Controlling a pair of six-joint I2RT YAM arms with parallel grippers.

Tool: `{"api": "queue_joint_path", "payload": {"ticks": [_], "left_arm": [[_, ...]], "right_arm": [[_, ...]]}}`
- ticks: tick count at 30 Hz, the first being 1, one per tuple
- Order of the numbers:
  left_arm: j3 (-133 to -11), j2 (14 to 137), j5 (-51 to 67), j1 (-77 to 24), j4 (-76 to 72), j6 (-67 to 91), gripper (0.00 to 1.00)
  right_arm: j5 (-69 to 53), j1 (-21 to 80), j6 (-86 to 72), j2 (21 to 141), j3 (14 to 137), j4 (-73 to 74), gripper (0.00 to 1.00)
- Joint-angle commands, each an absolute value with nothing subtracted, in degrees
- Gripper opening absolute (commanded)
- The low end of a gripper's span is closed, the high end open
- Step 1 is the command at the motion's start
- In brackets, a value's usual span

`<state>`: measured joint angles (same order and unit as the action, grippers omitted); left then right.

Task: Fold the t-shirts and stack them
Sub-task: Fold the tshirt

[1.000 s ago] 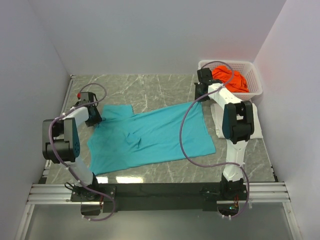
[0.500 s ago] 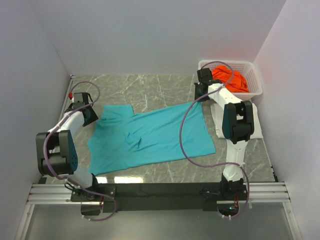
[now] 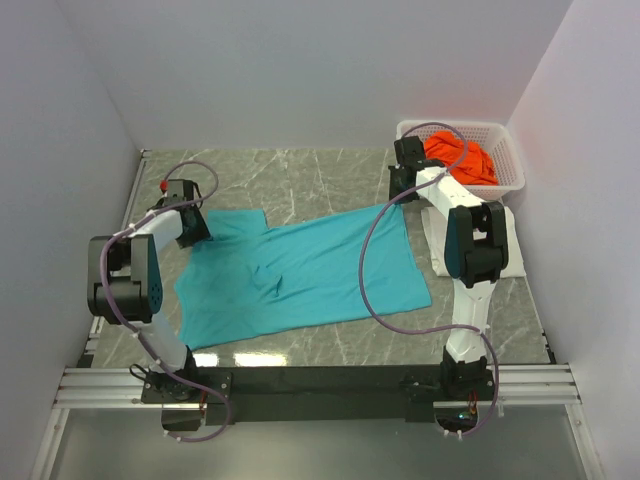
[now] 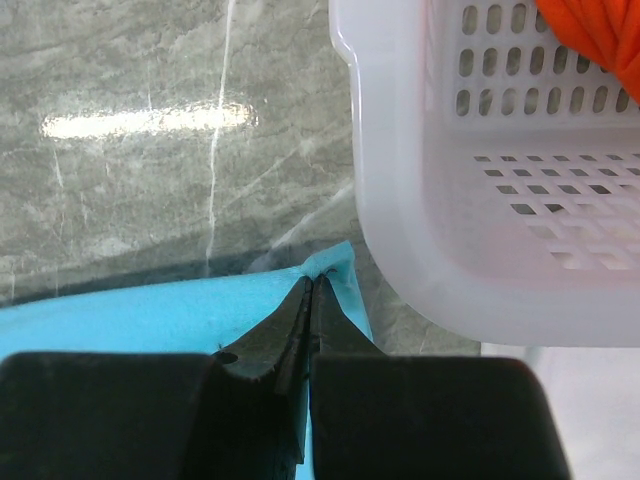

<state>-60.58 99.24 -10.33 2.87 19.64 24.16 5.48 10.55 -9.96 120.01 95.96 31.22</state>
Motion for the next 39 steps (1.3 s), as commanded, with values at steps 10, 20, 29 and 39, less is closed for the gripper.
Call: {"api": "queue_joint_path", "payload": {"ticks": [10,20,29,39], "left_arm": [[-68.9,105.64,-11.69,-1.14,19.51,24.08,0.46],[-75.67,113.37,-14.59,-2.64,21.45,25.84,0.41],[-80.51,113.48,-11.68,-2.55,19.86,25.05,0.48],[-71.56,101.08,-11.95,2.02,18.63,24.35,0.68]], "right_arm": [[5.89,9.84,-9.4,118.92,94.84,29.27,0.0],[5.71,9.84,-9.49,119.0,95.54,29.36,0.0],[5.53,9.93,-9.41,119.44,95.98,29.79,0.0],[5.1,9.84,-8.79,118.3,95.27,29.35,0.0]]}}
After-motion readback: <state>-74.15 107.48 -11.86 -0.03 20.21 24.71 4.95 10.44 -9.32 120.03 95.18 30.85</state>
